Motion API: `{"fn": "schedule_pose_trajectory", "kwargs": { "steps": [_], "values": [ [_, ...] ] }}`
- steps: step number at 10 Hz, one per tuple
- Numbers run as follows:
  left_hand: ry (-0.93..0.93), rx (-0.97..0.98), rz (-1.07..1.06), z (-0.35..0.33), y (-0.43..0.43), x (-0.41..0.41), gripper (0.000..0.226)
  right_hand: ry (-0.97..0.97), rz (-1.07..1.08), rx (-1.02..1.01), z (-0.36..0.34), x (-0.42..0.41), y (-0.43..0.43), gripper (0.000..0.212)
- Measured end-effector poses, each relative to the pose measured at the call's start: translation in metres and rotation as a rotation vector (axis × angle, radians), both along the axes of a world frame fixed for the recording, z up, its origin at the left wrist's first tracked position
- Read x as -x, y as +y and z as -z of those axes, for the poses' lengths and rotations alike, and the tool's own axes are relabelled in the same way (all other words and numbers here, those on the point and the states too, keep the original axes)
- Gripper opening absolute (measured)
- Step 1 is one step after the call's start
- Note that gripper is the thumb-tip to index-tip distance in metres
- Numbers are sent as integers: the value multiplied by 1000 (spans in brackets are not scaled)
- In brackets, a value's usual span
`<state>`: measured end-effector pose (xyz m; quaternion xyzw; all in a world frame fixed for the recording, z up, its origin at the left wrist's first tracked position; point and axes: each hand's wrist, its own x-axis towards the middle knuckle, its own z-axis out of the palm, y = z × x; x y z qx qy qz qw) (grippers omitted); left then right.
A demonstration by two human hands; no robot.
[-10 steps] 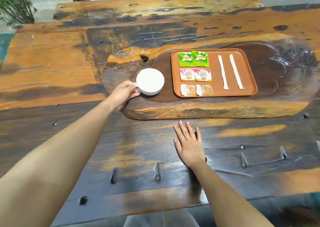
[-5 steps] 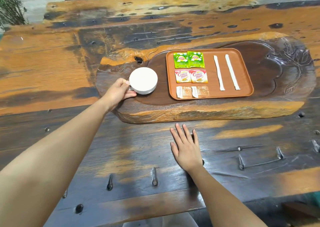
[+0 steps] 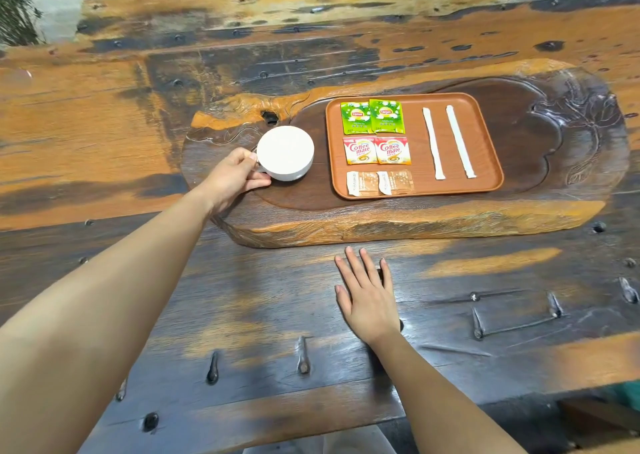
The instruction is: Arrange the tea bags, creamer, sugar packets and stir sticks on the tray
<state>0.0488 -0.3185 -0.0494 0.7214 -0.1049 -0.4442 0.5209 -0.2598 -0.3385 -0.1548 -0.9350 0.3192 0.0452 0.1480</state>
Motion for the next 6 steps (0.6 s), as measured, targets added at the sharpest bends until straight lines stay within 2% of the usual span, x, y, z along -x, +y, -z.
{"fn": "schedule_pose_trajectory", "kwargs": {
  "steps": [3, 4, 5, 6],
  "values": [
    [-5, -22, -90, -7, 1, 2, 21, 21, -8, -16, -1, -1, -1, 53],
    [-113, -22, -191, -6, 11, 8, 19, 41, -11, -15, -1, -1, 0, 53],
    [-354, -97, -268, -1, 33, 24, 19, 59, -18, -58, -3, 0, -2, 54],
    [-671, -284, -164, 16, 81, 60, 22, 91, -30, -121, -9, -2, -5, 54]
  ]
}}
